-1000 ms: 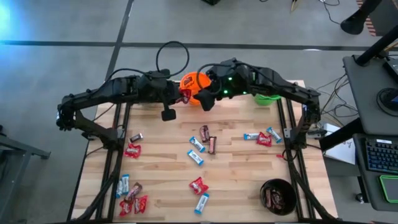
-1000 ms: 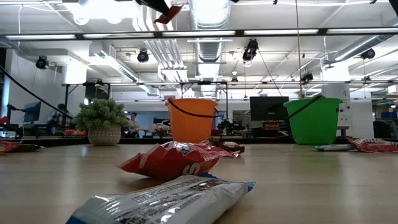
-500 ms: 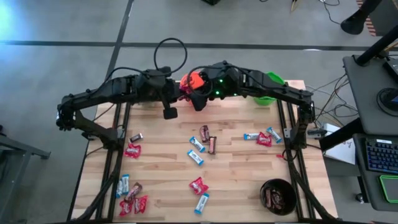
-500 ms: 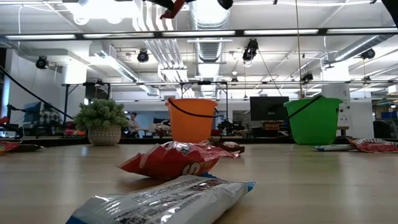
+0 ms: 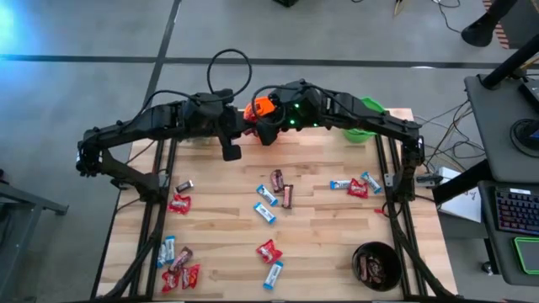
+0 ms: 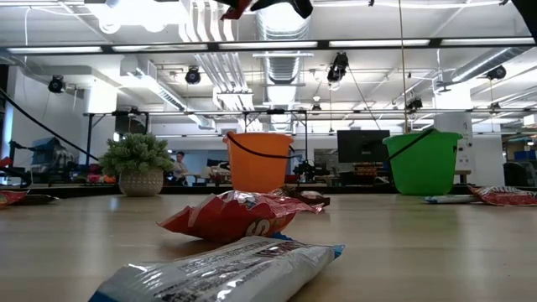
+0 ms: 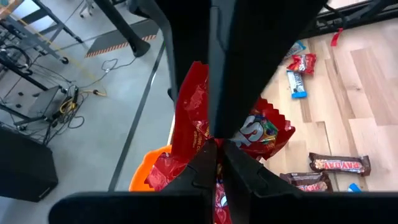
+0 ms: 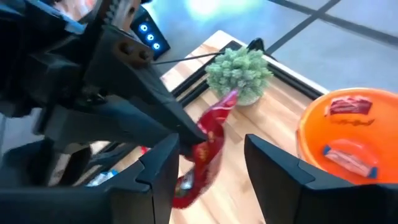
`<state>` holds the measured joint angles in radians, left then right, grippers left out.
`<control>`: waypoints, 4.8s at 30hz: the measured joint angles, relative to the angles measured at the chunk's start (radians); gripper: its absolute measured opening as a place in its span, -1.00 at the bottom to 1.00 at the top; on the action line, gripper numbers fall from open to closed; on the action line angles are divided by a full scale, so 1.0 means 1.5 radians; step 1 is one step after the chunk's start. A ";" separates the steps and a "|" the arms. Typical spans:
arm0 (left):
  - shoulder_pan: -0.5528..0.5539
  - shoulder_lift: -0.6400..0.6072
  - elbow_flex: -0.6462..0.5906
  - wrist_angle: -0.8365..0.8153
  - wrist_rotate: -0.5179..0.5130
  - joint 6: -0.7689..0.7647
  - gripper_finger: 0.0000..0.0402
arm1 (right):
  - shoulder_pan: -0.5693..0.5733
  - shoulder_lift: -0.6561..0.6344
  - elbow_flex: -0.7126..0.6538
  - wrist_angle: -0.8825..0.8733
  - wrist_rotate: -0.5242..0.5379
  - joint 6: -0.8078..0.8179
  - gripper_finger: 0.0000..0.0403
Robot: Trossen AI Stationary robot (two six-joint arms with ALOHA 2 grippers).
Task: Organize candy in baskets
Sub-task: Put the red candy into the green bucket
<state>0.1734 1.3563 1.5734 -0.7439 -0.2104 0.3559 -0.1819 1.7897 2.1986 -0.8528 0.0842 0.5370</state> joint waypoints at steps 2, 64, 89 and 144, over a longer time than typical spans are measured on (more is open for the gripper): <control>0.000 0.000 0.000 0.000 0.000 0.001 -1.00 | -0.003 0.000 0.000 -0.007 0.004 -0.004 -0.19; 0.000 0.000 0.000 -0.004 -0.048 0.019 -0.87 | -0.014 -0.025 0.000 -0.034 -0.001 -0.094 -0.95; 0.001 -0.005 0.000 -0.100 -0.071 0.018 -0.44 | -0.106 -0.049 0.000 -0.312 0.116 -0.122 -0.95; 0.000 -0.022 -0.001 -0.458 -0.115 -0.099 -0.38 | -0.486 -0.192 -0.223 -0.479 0.137 -0.134 -0.95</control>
<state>0.1738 1.3231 1.5723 -1.4307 -0.3828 0.2077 -0.9108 1.5019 1.8639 -1.5715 0.2890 0.3362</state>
